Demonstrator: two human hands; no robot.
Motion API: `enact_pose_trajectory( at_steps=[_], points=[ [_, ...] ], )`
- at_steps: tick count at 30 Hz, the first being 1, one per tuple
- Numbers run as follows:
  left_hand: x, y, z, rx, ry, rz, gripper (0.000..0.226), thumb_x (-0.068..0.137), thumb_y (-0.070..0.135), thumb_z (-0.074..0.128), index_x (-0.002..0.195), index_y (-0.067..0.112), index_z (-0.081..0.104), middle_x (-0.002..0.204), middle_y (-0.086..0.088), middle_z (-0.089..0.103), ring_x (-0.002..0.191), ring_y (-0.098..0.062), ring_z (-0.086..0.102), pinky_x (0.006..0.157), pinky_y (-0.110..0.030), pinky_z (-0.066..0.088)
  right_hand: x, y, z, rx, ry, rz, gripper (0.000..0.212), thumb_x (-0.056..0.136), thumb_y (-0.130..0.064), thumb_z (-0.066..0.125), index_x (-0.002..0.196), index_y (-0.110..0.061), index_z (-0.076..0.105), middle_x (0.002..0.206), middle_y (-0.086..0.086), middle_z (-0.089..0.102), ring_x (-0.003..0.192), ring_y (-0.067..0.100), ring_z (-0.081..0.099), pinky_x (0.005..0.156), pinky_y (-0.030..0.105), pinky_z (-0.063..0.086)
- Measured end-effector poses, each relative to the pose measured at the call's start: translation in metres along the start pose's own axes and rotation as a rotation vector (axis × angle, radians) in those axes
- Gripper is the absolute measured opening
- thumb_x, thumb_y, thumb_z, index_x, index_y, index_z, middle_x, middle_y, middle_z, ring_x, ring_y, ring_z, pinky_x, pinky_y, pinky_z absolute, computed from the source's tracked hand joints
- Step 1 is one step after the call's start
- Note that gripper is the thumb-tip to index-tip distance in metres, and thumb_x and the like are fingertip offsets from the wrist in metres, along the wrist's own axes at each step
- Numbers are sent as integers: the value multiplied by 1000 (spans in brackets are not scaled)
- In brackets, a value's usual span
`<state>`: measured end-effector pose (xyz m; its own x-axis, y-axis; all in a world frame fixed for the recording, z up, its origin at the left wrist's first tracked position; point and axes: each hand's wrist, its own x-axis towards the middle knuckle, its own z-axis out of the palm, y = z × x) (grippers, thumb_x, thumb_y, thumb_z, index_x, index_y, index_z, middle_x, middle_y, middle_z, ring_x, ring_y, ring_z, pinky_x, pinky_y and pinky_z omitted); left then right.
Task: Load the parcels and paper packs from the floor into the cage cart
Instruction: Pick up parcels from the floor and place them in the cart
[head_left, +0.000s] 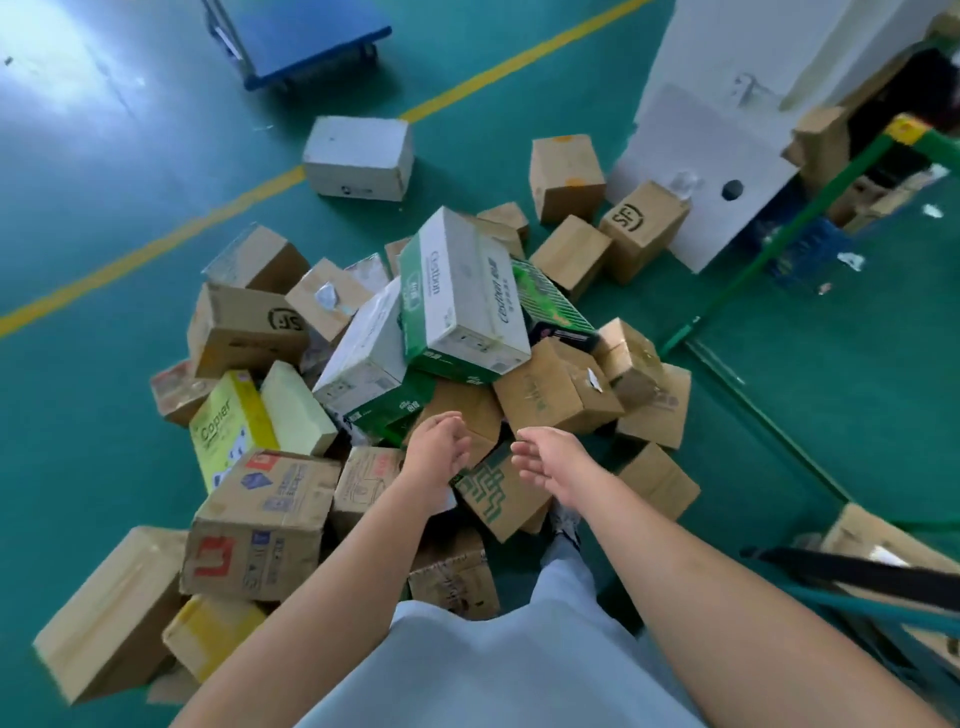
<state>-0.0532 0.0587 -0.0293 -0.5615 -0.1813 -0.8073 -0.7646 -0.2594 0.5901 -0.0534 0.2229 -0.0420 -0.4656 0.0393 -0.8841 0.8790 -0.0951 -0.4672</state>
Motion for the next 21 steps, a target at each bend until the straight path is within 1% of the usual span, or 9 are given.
enact_pose_trajectory(
  at_steps=[2, 5, 6, 9, 11, 13, 16, 19, 21],
  points=[
    [14, 8, 13, -18, 61, -16, 16, 103, 9, 52, 107, 17, 65, 98, -5, 66, 82, -14, 62, 75, -26, 55, 18, -20, -8, -25, -47, 27, 21, 105, -26, 55, 120, -14, 64, 111, 5, 71, 101, 19, 69, 76, 30, 56],
    [43, 18, 43, -27, 124, -33, 19, 106, 10, 49, 117, 14, 64, 103, -8, 64, 82, -15, 61, 72, -26, 52, 57, -57, -28, -73, -107, 47, 20, 107, -25, 53, 119, -13, 63, 111, 6, 69, 100, 19, 66, 83, 31, 56],
    [53, 21, 53, -20, 142, -44, 20, 107, 11, 49, 120, 13, 63, 105, -8, 63, 84, -16, 61, 74, -27, 53, 71, -68, -37, -81, -110, 61, 19, 107, -25, 52, 116, -13, 64, 111, 6, 68, 100, 19, 65, 85, 31, 55],
    [92, 31, 84, 29, 207, -85, 21, 107, 16, 51, 125, 15, 62, 113, -8, 62, 99, -20, 62, 92, -38, 55, 123, -100, -63, -144, -104, 112, 18, 106, -25, 53, 105, -12, 65, 109, 6, 68, 97, 19, 65, 84, 31, 56],
    [114, 38, 98, 57, 219, -73, 25, 105, 19, 54, 130, 18, 60, 126, -9, 59, 110, -21, 60, 92, -38, 57, 154, -114, -73, -174, -98, 121, 17, 106, -25, 54, 104, -12, 65, 108, 7, 68, 94, 18, 64, 80, 29, 58],
    [142, 46, 111, 101, 241, -44, 33, 104, 21, 57, 137, 21, 55, 135, -5, 56, 106, -14, 58, 85, -33, 56, 189, -126, -78, -200, -90, 137, 20, 106, -24, 54, 110, -9, 65, 108, 7, 68, 92, 17, 63, 79, 29, 58],
    [178, 58, 122, 163, 301, 30, 50, 102, 26, 60, 149, 26, 43, 151, -1, 43, 101, -7, 55, 96, -39, 56, 231, -135, -74, -202, -75, 160, 20, 106, -24, 54, 114, -8, 63, 109, 8, 65, 92, 17, 63, 78, 28, 57],
    [215, 68, 128, 239, 370, 85, 65, 100, 32, 62, 157, 33, 31, 163, 3, 25, 127, -22, 52, 109, -45, 48, 274, -141, -65, -179, -94, 192, 28, 106, -23, 54, 129, -8, 57, 128, 8, 60, 107, 21, 63, 80, 30, 56],
    [238, 73, 129, 294, 411, 123, 71, 101, 32, 61, 160, 33, 22, 168, 3, 17, 142, -25, 41, 109, -35, 37, 299, -145, -59, -182, -111, 198, 38, 107, -22, 52, 143, -11, 50, 144, 9, 53, 120, 24, 60, 94, 35, 56]
  ],
)
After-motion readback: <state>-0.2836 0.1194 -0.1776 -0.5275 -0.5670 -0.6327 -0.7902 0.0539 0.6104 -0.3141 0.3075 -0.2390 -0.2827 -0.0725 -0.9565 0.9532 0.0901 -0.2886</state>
